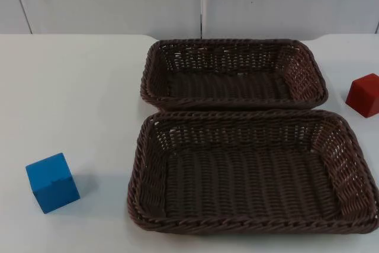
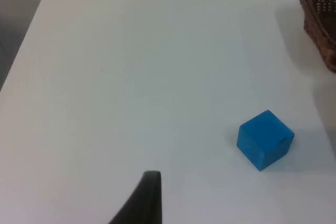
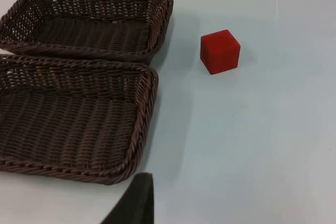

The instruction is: Pick up one cube with the left hand and place it into the upper basket. Pick up one cube with the right hand and place it into the lower basket.

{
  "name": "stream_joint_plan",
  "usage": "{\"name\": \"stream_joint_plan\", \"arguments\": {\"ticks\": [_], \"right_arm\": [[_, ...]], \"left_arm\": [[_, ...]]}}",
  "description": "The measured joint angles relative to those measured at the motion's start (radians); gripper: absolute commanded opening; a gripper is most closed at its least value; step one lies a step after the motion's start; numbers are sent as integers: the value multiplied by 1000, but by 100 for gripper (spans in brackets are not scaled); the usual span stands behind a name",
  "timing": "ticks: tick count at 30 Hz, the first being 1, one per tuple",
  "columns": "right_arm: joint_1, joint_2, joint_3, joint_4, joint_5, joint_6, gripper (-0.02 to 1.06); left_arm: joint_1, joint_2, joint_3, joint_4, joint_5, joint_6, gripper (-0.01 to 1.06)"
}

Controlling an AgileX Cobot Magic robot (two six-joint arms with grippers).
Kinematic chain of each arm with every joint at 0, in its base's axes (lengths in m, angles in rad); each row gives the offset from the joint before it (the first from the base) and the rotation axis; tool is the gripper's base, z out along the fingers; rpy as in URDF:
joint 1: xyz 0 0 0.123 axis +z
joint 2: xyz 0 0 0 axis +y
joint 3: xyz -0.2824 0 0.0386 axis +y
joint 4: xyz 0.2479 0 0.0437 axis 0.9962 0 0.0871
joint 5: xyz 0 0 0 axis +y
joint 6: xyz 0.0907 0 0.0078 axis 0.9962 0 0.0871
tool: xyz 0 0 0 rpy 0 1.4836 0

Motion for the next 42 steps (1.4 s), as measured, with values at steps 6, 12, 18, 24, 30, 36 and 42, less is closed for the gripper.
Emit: {"name": "stream_joint_plan", "arguments": {"ticks": [6, 12, 18, 24, 30, 36, 42], "right_arm": [[0, 0, 0, 0, 0, 0, 105], [0, 0, 0, 0, 0, 0, 105], [0, 0, 0, 0, 0, 0, 105], [0, 0, 0, 0, 0, 0, 105], [0, 0, 0, 0, 0, 0, 105], [0, 0, 0, 0, 0, 0, 105], [0, 0, 0, 0, 0, 0, 105]], "left_arm": [[0, 0, -10, -2, -29, 0, 105], [0, 2, -12, -37, -29, 0, 105], [0, 46, -29, -44, -49, 0, 105], [0, 88, -29, -63, -74, 0, 105], [0, 147, -29, -91, -106, 0, 105], [0, 227, -29, -147, -155, 2, 105], [0, 320, -29, -175, -196, 22, 105]]}}
